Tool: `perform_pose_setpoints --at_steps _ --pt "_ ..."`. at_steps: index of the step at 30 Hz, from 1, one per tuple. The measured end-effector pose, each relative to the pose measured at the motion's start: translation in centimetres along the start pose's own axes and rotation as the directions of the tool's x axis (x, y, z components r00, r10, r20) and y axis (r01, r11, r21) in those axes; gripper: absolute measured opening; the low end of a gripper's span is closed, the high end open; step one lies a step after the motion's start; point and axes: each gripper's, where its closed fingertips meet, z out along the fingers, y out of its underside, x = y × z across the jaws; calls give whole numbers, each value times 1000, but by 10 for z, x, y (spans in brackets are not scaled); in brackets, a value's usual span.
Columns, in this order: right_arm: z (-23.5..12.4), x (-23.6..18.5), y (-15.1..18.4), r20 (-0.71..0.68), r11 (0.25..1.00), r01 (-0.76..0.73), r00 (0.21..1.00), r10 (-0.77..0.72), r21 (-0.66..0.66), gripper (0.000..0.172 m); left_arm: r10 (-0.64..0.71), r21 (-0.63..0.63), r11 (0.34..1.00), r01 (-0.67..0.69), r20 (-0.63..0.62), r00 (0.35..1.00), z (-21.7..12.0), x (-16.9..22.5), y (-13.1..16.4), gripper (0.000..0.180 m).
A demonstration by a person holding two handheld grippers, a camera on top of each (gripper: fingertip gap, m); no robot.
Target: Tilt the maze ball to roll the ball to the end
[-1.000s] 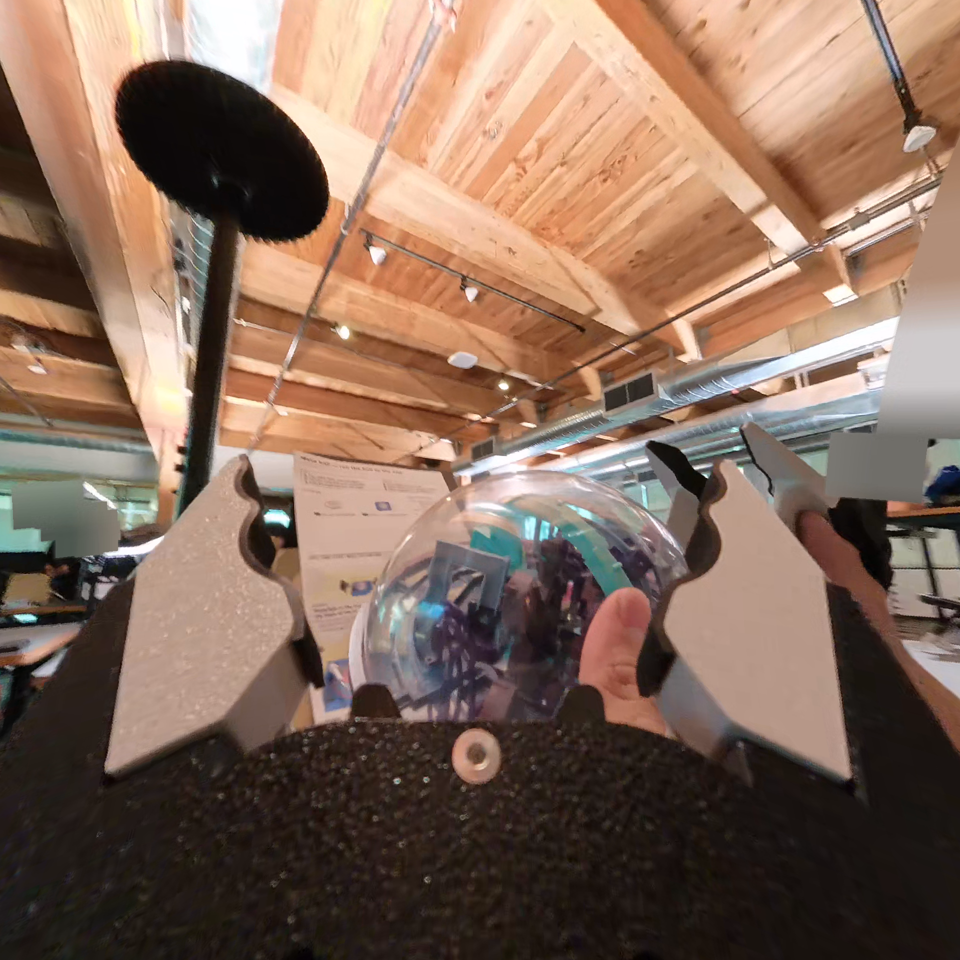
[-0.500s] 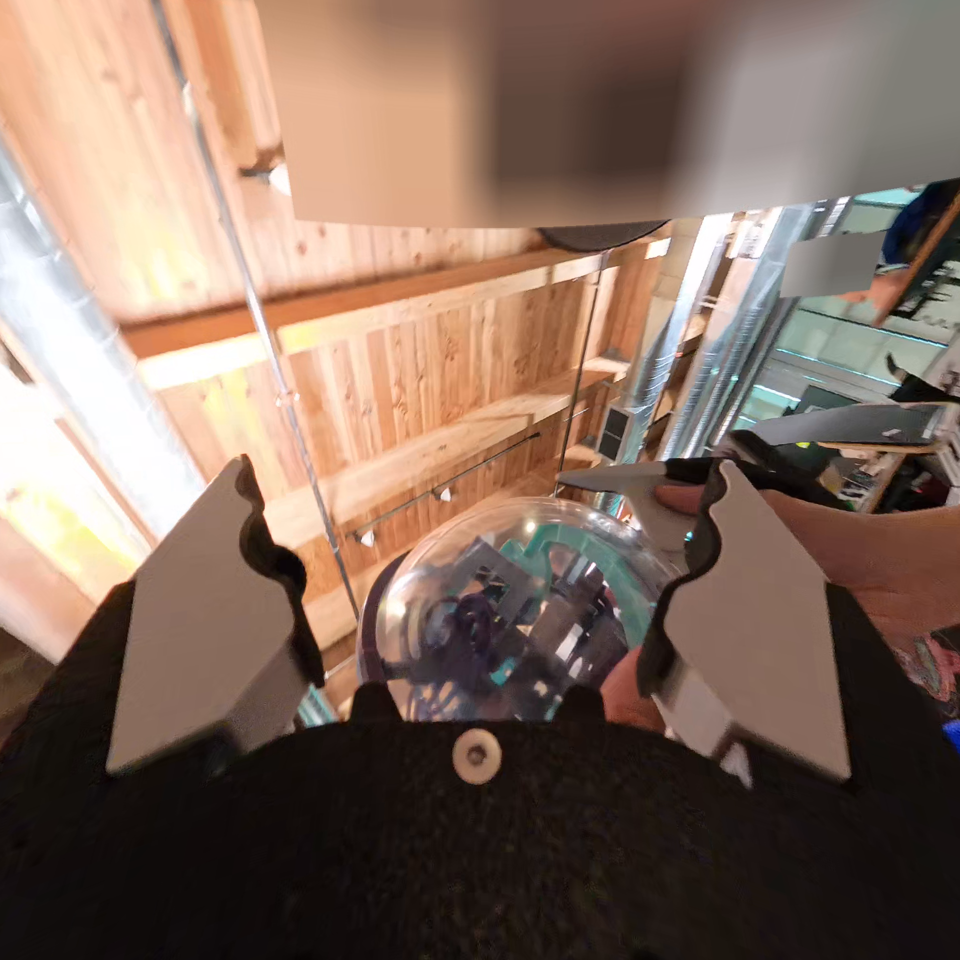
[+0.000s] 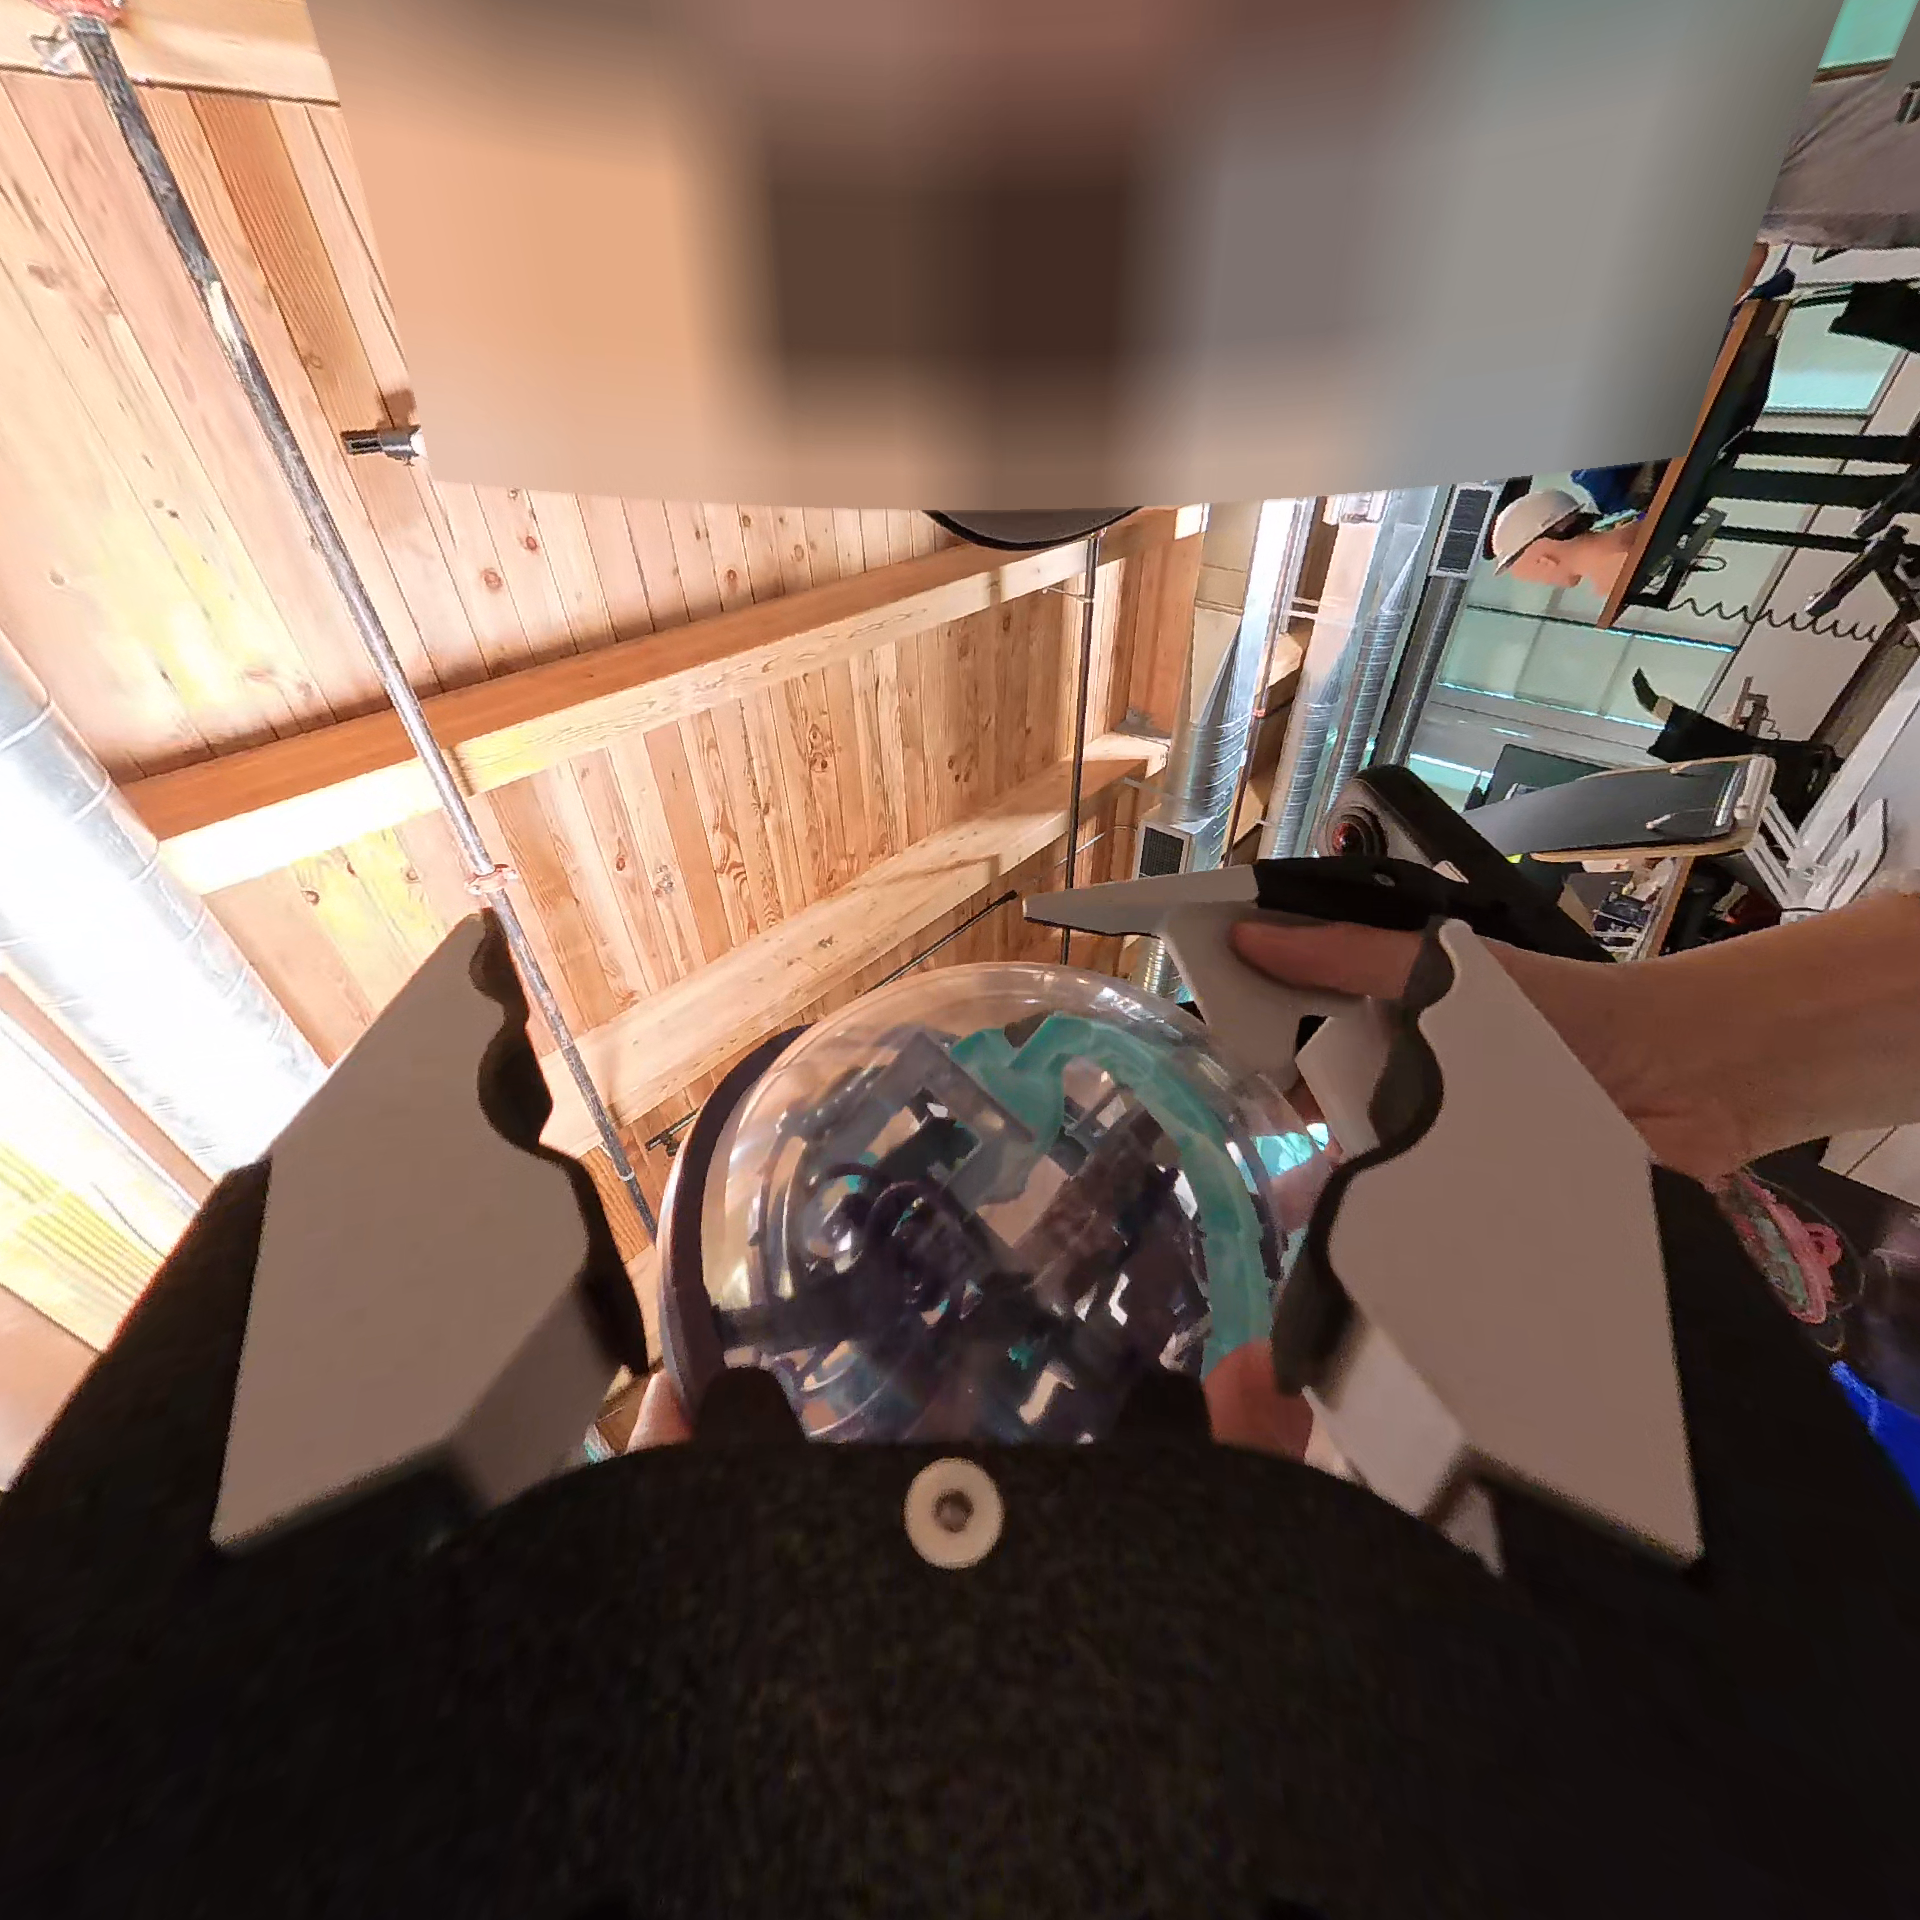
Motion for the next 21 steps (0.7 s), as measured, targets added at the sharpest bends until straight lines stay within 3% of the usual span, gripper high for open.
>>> perform_pose_setpoints --at_steps 11,21 --pt "2 -2 1 18 1000 -21 1000 21 -17 78 29 -4 1000 -29 -33 999 3 5 -4 157" --pt "0 -1 -1 29 997 -76 997 75 14 79 67 -21 997 -68 -61 996 7 7 -10 156"
